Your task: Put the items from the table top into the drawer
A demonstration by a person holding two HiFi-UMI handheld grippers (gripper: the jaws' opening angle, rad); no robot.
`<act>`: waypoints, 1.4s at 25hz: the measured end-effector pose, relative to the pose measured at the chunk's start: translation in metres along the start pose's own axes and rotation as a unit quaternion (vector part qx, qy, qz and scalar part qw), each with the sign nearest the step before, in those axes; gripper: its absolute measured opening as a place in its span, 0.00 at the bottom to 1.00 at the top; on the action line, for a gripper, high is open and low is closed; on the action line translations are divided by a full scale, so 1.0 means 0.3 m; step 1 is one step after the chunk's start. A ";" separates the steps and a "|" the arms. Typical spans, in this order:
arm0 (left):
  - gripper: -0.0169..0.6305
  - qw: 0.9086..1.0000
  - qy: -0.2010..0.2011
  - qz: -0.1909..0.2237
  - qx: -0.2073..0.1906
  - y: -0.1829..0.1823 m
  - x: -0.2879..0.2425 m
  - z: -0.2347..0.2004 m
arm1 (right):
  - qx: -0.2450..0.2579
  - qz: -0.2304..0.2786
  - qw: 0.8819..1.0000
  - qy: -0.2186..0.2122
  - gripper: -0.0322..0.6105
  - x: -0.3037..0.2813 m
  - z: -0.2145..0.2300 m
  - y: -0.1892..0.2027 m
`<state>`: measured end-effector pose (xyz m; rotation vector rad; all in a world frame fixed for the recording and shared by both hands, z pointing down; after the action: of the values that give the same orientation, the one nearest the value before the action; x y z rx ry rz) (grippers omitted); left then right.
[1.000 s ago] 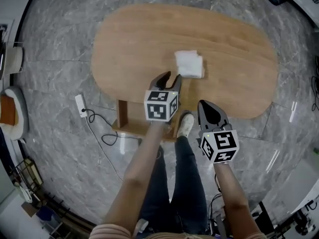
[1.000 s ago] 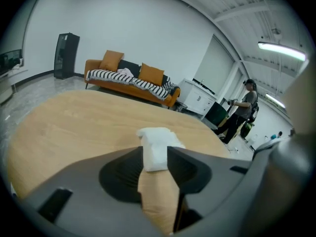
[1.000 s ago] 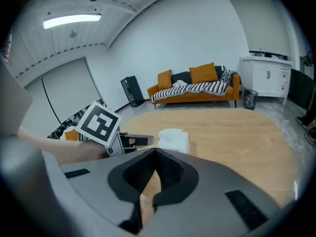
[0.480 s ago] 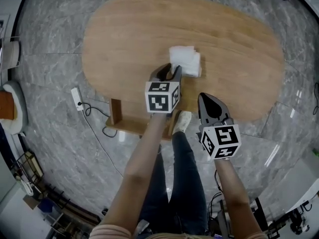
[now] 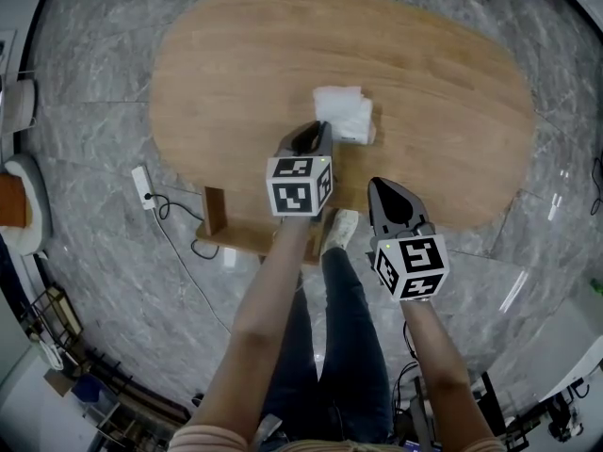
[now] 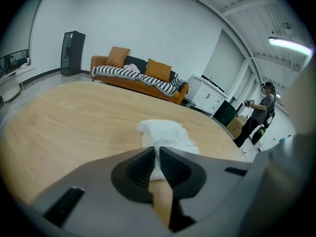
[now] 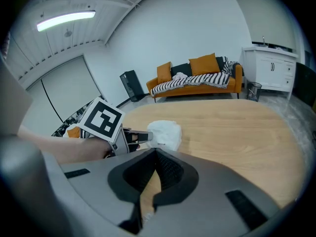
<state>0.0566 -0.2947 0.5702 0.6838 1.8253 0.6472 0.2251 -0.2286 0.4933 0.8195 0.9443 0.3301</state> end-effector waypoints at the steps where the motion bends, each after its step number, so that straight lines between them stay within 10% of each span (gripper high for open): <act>1: 0.09 1.000 0.001 0.002 0.001 -0.003 0.002 0.001 | 0.001 -0.001 1.000 0.000 0.05 0.000 0.000 0.000; 21: 0.07 0.992 0.027 0.103 0.074 -0.117 0.283 -0.001 | 0.032 0.013 0.999 -0.003 0.05 0.085 -0.057 -0.053; 35: 0.07 0.977 0.093 0.160 0.102 -0.176 0.652 -0.223 | 0.037 0.024 0.999 0.020 0.05 0.085 -0.378 -0.019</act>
<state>-0.0736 -0.1994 0.4304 1.1023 1.9920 0.7601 0.1461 -0.1637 0.4377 0.9064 0.9798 0.3559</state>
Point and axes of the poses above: the fingertips, and each gripper's own axes: x backward along the fingers, z to its right, y out of its underside, the point moved 8 cm from there along x, backward along the fingers, and after that the axes turned 6 degrees about z, right-handed, at the moved point
